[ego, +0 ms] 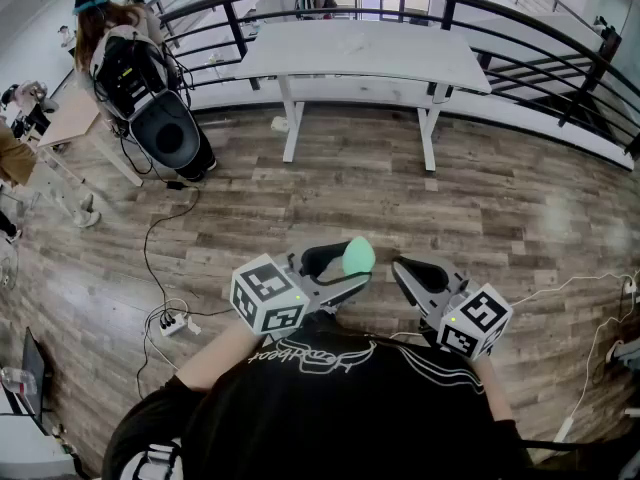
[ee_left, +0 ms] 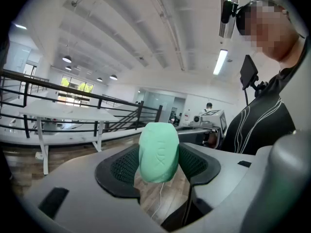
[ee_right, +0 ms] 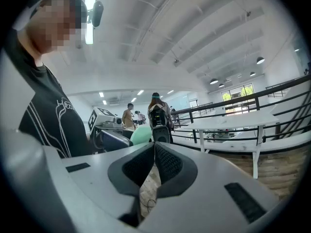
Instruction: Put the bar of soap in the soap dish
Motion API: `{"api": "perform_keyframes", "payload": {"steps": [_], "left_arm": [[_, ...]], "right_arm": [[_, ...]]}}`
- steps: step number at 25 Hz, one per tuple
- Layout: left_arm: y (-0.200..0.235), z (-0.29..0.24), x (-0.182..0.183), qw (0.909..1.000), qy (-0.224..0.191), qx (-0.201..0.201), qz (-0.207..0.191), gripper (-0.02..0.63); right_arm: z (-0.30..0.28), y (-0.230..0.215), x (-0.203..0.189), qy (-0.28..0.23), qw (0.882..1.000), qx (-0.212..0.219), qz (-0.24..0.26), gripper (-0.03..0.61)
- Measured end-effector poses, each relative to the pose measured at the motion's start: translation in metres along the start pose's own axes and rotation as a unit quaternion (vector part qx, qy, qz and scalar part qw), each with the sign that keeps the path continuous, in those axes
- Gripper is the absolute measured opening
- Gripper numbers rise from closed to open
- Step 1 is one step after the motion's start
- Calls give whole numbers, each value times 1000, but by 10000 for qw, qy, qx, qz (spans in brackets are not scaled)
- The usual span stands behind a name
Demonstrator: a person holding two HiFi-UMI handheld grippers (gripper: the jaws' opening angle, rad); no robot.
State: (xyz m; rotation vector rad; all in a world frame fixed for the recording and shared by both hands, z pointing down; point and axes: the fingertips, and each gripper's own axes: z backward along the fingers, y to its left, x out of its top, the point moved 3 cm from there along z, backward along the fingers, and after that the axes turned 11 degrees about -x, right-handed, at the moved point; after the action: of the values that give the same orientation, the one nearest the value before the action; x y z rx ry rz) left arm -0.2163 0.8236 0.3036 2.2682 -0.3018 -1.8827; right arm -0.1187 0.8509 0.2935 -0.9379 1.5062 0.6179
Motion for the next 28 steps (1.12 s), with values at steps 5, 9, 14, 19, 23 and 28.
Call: {"api": "perform_keyframes", "payload": {"steps": [5,9,14,19,23,28], "left_arm": [[-13,-6,1,10000,18,35,-12,262],[-16,-6,2,10000,-5,18,-52,262],[-17,-7,0,10000,-31,-2,-16,262],[-3,-5,-1,10000,-12,15,31,262],[16,-8,-2,9999,-20,73,121,262],[56,-16,-1,9994,-69,146,290,262]], "right_arm": [[15,2,0,-17,10000,15,24,15],[19,4,1,-49,10000,12,3,15],[21,3,1,-91,9997,73,-232,15],[4,-6,-5,0,9994,61,-353,17],[-12,-21,-11,104,9992,64,-387,17],[-42,-50,-13,199,9984,120,-510,17]]}}
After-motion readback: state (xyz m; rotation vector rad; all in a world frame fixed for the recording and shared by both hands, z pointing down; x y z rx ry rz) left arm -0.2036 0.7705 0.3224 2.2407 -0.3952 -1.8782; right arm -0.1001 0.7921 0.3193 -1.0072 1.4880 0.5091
